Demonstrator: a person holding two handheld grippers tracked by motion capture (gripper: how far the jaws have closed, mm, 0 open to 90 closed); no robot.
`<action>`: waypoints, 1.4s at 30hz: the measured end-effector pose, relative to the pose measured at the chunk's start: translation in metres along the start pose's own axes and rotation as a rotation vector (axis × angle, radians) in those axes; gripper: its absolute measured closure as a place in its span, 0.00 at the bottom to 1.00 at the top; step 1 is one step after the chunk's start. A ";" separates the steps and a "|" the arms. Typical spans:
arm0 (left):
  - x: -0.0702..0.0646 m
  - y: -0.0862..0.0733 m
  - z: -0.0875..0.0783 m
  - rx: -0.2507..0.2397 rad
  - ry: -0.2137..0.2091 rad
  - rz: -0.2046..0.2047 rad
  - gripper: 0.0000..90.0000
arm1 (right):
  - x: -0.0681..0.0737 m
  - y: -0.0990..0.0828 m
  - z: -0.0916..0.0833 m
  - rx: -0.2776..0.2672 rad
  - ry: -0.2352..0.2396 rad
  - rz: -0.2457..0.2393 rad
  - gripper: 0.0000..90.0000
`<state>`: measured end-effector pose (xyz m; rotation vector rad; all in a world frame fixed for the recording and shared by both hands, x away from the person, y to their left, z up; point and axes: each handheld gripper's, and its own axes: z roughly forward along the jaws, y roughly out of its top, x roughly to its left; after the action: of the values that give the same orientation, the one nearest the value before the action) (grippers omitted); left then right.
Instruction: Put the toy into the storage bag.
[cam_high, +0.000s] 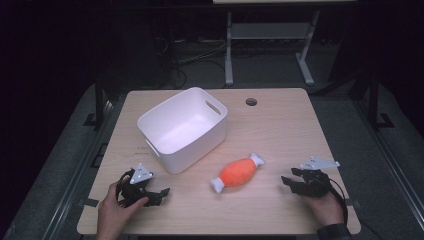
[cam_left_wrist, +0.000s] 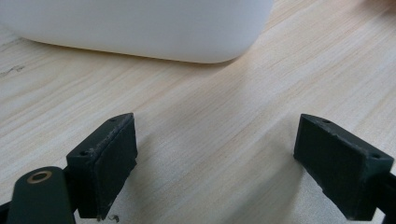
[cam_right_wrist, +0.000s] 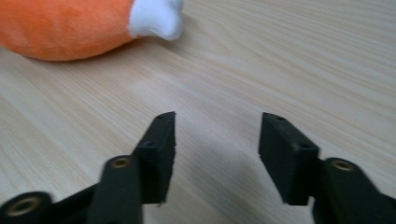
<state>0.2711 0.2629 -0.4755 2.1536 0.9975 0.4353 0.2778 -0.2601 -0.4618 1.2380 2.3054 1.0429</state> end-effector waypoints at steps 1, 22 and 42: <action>0.000 0.000 0.000 0.001 0.000 0.000 0.14 | 0.000 0.000 0.000 0.000 0.000 0.000 0.58; -0.001 0.000 0.000 0.001 0.000 -0.005 0.14 | 0.004 0.055 0.022 -0.024 0.087 -0.109 1.00; 0.000 0.000 -0.001 0.004 0.001 -0.001 0.14 | 0.017 0.093 0.053 -0.020 0.124 -0.153 1.00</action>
<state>0.2705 0.2630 -0.4751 2.1564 1.0009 0.4335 0.3530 -0.1893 -0.4286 0.9970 2.4314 1.1141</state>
